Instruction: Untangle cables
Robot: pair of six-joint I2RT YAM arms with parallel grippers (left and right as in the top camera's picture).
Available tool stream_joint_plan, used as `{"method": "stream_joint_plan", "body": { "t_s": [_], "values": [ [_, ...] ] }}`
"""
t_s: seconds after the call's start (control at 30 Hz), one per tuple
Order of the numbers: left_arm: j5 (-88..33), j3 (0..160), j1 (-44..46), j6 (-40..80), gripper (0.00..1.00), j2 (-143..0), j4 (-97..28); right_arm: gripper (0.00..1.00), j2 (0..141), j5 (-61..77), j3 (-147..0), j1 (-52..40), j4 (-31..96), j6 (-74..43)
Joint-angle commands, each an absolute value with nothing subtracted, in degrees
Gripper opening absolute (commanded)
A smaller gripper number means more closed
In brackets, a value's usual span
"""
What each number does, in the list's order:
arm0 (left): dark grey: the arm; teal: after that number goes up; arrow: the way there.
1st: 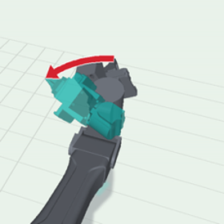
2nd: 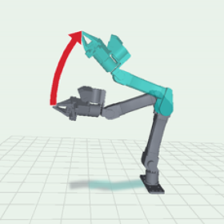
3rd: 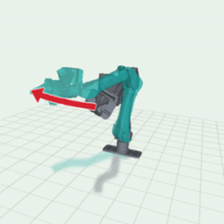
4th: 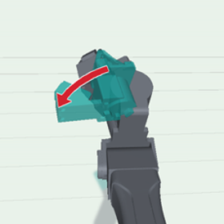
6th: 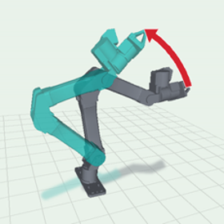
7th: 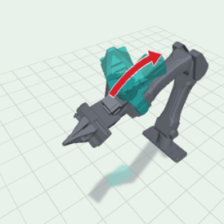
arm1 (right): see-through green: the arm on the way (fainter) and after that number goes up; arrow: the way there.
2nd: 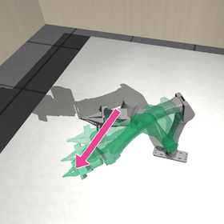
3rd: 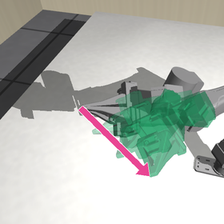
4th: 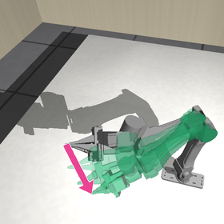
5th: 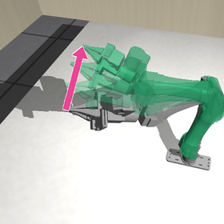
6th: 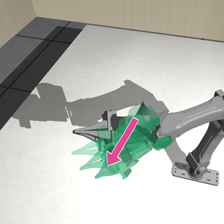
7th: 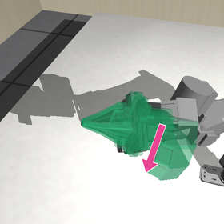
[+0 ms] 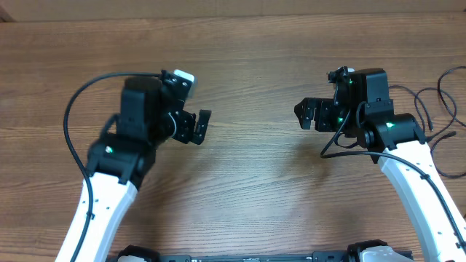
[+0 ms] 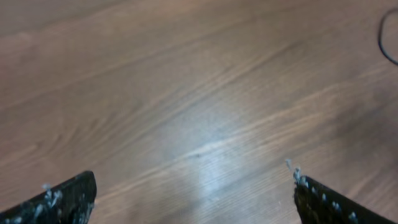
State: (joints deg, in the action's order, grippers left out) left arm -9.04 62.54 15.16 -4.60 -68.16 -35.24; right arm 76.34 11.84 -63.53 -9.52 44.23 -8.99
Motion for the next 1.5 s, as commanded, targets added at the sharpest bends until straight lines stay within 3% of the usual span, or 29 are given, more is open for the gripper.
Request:
{"method": "stream_joint_plan", "body": {
  "t_s": [0.0,0.17,0.4,0.57,0.9,1.47],
  "values": [
    [-5.5,54.9,17.7,-2.0,0.99,-64.4,-29.1,1.0,75.5,12.2,-63.8,-9.7,44.1,-9.2],
    [-5.5,40.9,18.9,1.6,0.99,-57.4,-13.0,1.0,75.5,12.2,-63.8,-9.7,44.1,-9.2],
    [-5.4,19.4,18.7,2.8,1.0,-46.0,22.4,1.0,75.5,12.2,-63.8,-9.7,44.1,-9.2],
    [-1.9,10.7,17.8,4.5,0.99,-38.0,34.3,1.0,75.5,12.2,-63.8,-9.7,44.1,-9.2],
    [-1.1,0.9,11.7,6.5,0.99,-24.1,34.5,1.0,75.5,12.2,-63.8,-9.7,44.1,-9.2],
    [-1.6,0.3,1.5,7.3,0.99,-0.3,4.7,1.0,75.5,12.2,-63.8,-9.7,44.1,-9.2]
  ]
}}
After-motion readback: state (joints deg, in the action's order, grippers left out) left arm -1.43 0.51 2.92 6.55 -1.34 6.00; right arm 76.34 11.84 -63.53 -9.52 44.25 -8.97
